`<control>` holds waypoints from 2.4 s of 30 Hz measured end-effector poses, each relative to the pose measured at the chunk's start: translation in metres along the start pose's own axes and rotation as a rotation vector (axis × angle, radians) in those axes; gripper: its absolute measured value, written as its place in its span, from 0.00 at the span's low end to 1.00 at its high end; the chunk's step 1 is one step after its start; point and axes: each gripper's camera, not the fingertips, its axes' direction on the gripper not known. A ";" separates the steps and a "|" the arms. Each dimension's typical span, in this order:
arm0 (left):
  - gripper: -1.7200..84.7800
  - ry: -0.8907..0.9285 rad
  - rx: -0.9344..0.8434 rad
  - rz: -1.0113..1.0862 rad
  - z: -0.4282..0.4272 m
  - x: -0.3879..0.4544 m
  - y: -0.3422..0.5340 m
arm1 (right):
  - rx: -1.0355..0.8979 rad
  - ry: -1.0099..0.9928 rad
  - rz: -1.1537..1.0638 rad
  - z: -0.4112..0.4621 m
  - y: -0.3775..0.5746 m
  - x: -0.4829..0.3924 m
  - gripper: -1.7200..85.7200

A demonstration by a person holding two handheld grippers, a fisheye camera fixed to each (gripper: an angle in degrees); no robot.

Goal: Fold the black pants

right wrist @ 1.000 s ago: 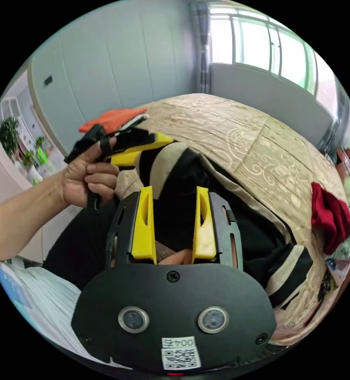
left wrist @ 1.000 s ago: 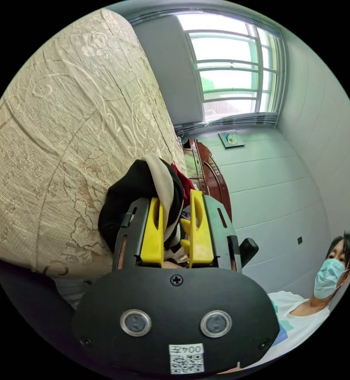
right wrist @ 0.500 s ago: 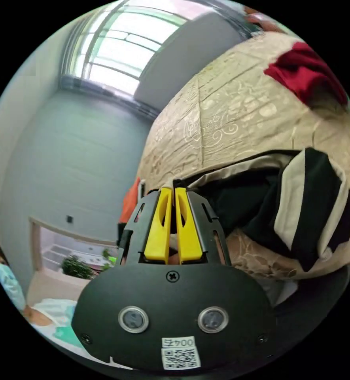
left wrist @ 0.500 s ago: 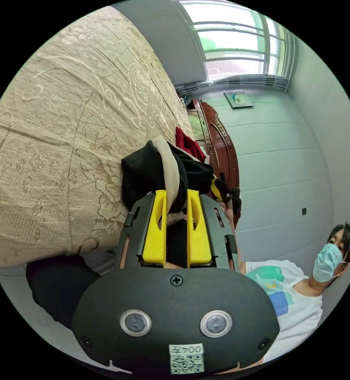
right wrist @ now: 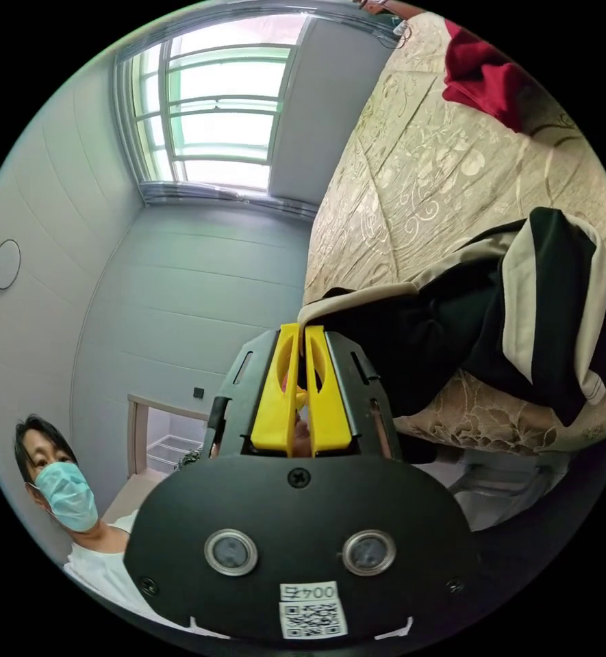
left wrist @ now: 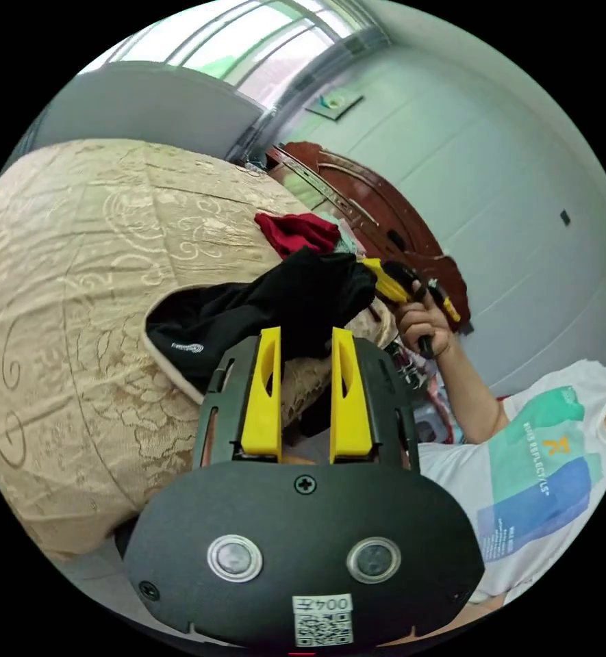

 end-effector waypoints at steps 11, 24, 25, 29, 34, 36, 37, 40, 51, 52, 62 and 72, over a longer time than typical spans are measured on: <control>0.08 -0.233 -0.160 0.218 0.087 0.090 -0.075 | -0.084 0.094 -0.152 0.009 0.022 -0.032 0.04; 0.09 0.316 0.285 -0.295 -0.022 0.024 -0.207 | 0.217 0.369 -0.457 -0.026 0.125 -0.071 0.18; 0.09 0.322 0.318 -0.311 -0.028 0.028 -0.217 | 0.225 0.417 -0.482 -0.020 0.131 -0.074 0.18; 0.09 0.358 0.376 -0.314 -0.038 0.040 -0.246 | 0.274 0.596 -0.505 -0.007 0.138 -0.076 0.20; 0.09 0.345 0.416 -0.313 -0.038 0.048 -0.268 | 0.351 0.464 -0.454 -0.025 0.131 -0.073 0.20; 0.09 0.344 0.415 -0.321 -0.031 0.045 -0.271 | 0.368 0.521 -0.483 -0.013 0.136 -0.083 0.20; 0.09 0.342 0.417 -0.331 -0.026 0.041 -0.273 | 0.367 0.537 -0.481 -0.009 0.136 -0.084 0.20; 0.09 0.345 0.412 -0.345 -0.015 0.028 -0.276 | 0.301 0.518 -0.394 0.008 0.118 -0.066 0.18; 0.10 0.286 0.344 -0.458 -0.006 -0.099 -0.211 | 0.228 0.195 -0.287 -0.115 0.150 -0.014 0.07; 0.10 0.291 0.262 -0.490 0.018 -0.117 -0.197 | 0.196 0.187 -0.264 -0.121 0.155 -0.004 0.07; 0.13 0.402 -0.085 -0.672 0.234 -0.217 -0.154 | 0.214 0.188 0.313 -0.204 0.215 0.214 0.07; 0.18 0.059 -0.134 -0.233 0.255 -0.217 -0.171 | 0.154 0.249 0.181 -0.224 0.222 0.243 0.10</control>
